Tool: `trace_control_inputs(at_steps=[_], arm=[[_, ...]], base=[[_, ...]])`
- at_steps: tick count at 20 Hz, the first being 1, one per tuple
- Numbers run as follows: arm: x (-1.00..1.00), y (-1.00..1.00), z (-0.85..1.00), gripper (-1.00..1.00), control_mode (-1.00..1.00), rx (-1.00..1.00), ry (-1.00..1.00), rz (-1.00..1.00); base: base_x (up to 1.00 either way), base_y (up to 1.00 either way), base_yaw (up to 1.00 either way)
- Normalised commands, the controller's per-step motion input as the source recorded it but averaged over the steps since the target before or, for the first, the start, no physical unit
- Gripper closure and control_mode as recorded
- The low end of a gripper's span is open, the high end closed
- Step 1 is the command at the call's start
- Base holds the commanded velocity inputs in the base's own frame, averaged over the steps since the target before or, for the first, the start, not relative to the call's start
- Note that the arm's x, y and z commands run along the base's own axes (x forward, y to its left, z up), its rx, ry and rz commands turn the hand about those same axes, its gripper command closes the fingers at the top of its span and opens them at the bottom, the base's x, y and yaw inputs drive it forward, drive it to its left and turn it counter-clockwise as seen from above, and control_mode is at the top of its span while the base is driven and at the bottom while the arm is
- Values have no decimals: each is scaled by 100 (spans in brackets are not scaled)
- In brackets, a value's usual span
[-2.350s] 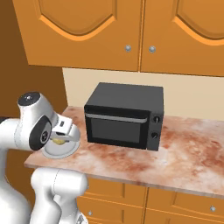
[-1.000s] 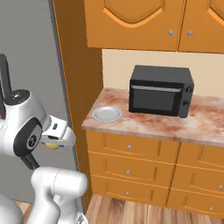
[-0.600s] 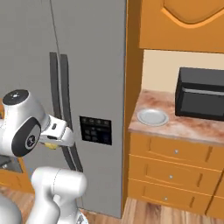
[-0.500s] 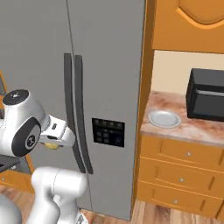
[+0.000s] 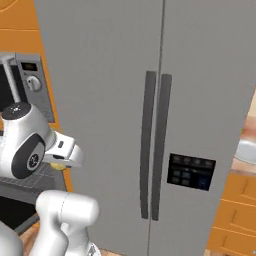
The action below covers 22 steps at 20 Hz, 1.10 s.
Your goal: Place the potato on the top rack of the oven.
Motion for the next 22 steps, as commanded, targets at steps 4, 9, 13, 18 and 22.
trace_control_inputs(at_steps=[4,9,13,18,22], arm=[[0,0,0,100,100,0,0,0],[0,0,0,100,100,0,0,0],[0,0,0,100,100,0,0,0],[0,0,0,100,100,0,0,0],[0,0,0,100,100,0,0,0]], base=[[69,26,0],[41,49,0],[0,62,0],[0,45,0],[0,64,0]])
